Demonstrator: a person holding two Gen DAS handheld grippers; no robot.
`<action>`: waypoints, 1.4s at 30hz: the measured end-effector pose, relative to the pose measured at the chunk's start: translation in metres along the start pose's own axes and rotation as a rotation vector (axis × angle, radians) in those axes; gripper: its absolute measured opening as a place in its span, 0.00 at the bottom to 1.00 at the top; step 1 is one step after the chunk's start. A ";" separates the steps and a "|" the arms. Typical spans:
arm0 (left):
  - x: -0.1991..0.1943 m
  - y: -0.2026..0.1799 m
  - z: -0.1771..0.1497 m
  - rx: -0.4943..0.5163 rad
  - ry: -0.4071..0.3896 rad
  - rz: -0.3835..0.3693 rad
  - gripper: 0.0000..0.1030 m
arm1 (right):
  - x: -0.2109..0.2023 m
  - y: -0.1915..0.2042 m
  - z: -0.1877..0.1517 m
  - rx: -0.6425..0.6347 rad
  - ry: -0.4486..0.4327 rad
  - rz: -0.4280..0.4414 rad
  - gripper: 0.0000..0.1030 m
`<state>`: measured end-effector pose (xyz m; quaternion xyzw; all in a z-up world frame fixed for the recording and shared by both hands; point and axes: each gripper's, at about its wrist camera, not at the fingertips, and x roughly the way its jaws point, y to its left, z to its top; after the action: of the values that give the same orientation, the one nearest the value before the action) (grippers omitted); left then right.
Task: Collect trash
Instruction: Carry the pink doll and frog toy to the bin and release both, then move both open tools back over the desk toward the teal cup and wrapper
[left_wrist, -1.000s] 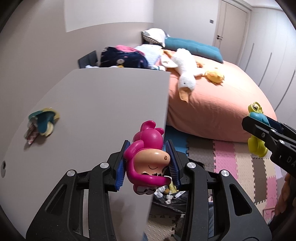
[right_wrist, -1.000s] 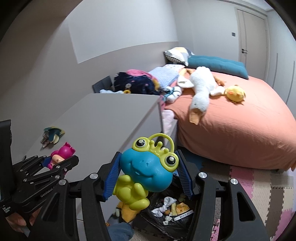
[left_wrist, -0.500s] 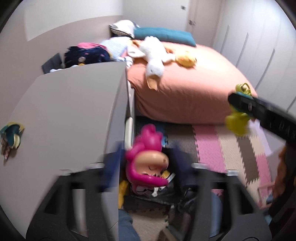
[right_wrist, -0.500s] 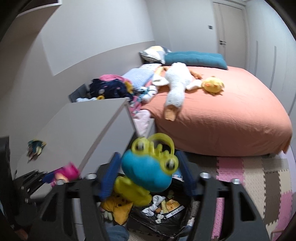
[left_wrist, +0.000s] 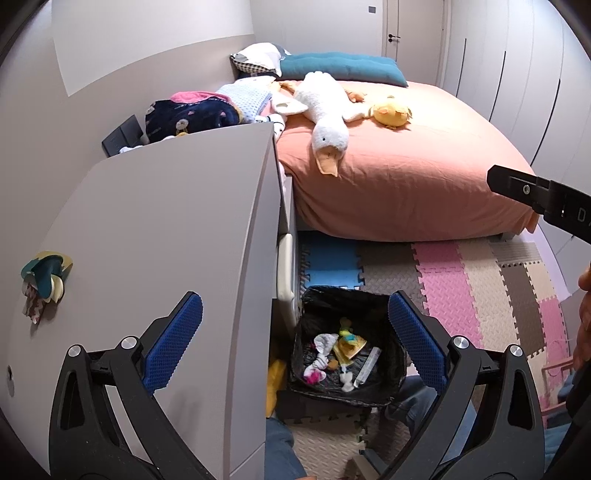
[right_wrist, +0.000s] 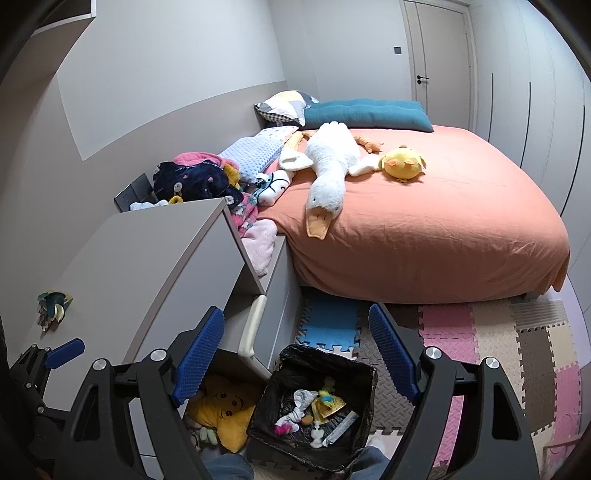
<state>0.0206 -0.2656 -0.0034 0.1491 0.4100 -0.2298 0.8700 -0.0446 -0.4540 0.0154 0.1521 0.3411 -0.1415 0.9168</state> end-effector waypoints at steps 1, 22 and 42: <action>0.000 0.003 0.000 -0.005 0.001 0.003 0.94 | 0.001 0.003 0.000 -0.005 0.002 0.003 0.79; -0.008 0.085 -0.021 -0.122 0.013 0.105 0.94 | 0.030 0.096 -0.003 -0.100 0.034 0.150 0.79; -0.019 0.178 -0.054 -0.244 0.020 0.212 0.94 | 0.055 0.201 -0.010 -0.222 0.072 0.270 0.79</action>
<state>0.0680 -0.0852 -0.0094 0.0870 0.4253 -0.0838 0.8970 0.0626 -0.2747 0.0083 0.0991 0.3637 0.0269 0.9258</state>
